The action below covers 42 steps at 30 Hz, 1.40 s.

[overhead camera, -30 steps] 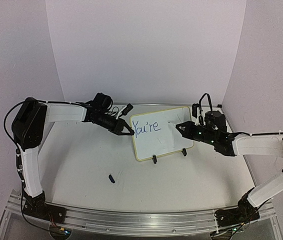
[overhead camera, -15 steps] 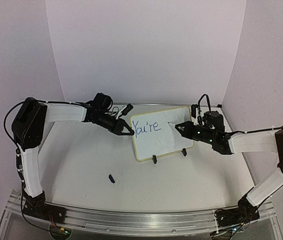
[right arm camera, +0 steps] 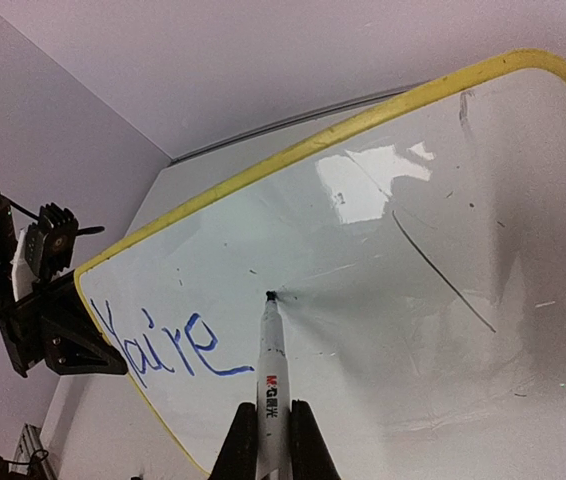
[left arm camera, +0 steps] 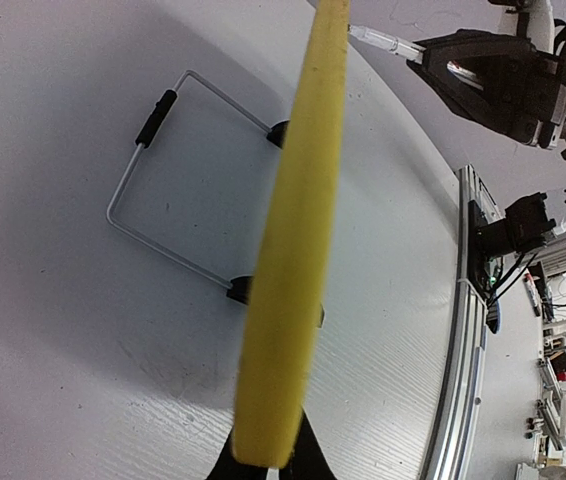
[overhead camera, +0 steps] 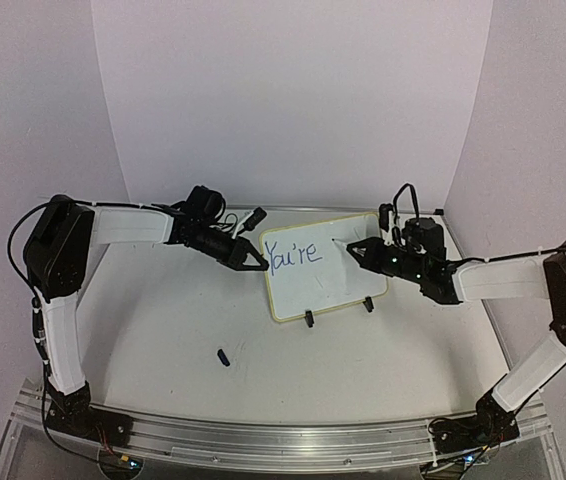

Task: Write a sentence on the whiteboard

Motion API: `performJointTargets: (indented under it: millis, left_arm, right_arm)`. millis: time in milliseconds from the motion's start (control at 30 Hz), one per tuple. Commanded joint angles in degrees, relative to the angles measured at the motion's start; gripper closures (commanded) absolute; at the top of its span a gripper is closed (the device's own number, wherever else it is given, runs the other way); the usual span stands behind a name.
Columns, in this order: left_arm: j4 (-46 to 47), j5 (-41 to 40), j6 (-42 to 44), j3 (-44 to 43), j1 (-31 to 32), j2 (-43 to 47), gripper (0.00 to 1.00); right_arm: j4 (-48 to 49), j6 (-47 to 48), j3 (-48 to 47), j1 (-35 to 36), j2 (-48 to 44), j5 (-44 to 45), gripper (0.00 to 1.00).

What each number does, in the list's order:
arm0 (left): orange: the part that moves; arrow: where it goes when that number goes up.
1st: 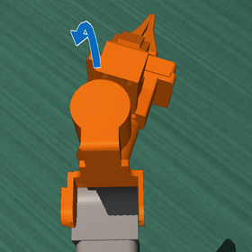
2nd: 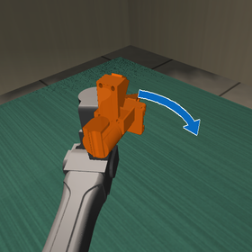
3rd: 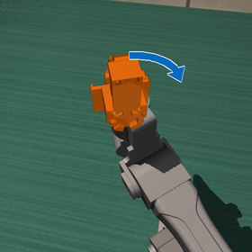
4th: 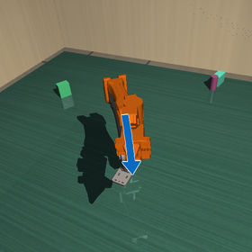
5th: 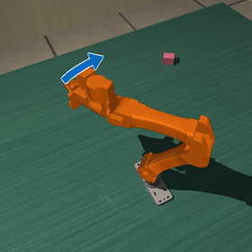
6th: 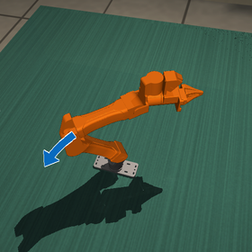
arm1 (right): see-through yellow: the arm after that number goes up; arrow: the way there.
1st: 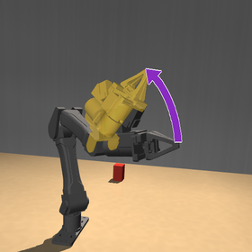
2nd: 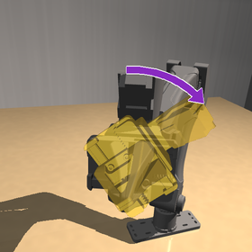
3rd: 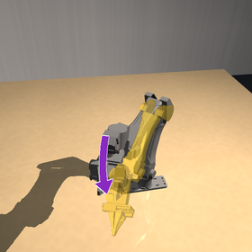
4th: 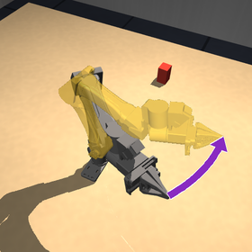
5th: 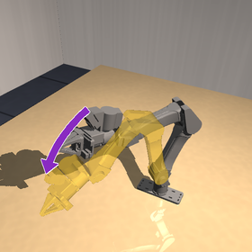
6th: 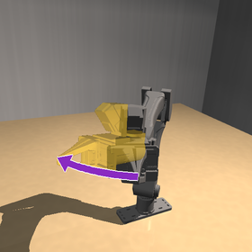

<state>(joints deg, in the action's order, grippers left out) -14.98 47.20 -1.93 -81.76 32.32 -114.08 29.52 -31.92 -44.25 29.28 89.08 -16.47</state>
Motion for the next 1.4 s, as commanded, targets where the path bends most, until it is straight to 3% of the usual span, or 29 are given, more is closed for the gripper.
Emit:
performJointTargets:
  millis: [0, 667, 933, 1367]
  left_arm:
    - [-2.5, -1.2, 1.1, -1.6, 1.2, -1.3, 1.00]
    - [-2.5, -1.1, 1.1, -1.6, 1.2, -1.4, 1.00]
    - [-2.5, -1.1, 1.1, -1.6, 1.2, -1.4, 1.00]
    - [-2.5, -1.0, 1.1, -1.6, 1.2, -1.5, 1.00]
  right_arm:
    - [1.7, 0.3, -2.4, -0.3, 1.3, -2.2, 1.00]
    - [1.6, -0.7, 3.8, -0.3, 0.0, -2.7, 1.00]
    - [1.2, -0.6, 1.5, -0.3, -1.2, 2.0, 1.00]
    - [0.9, 0.5, -2.5, -0.3, -0.1, 1.9, 1.00]
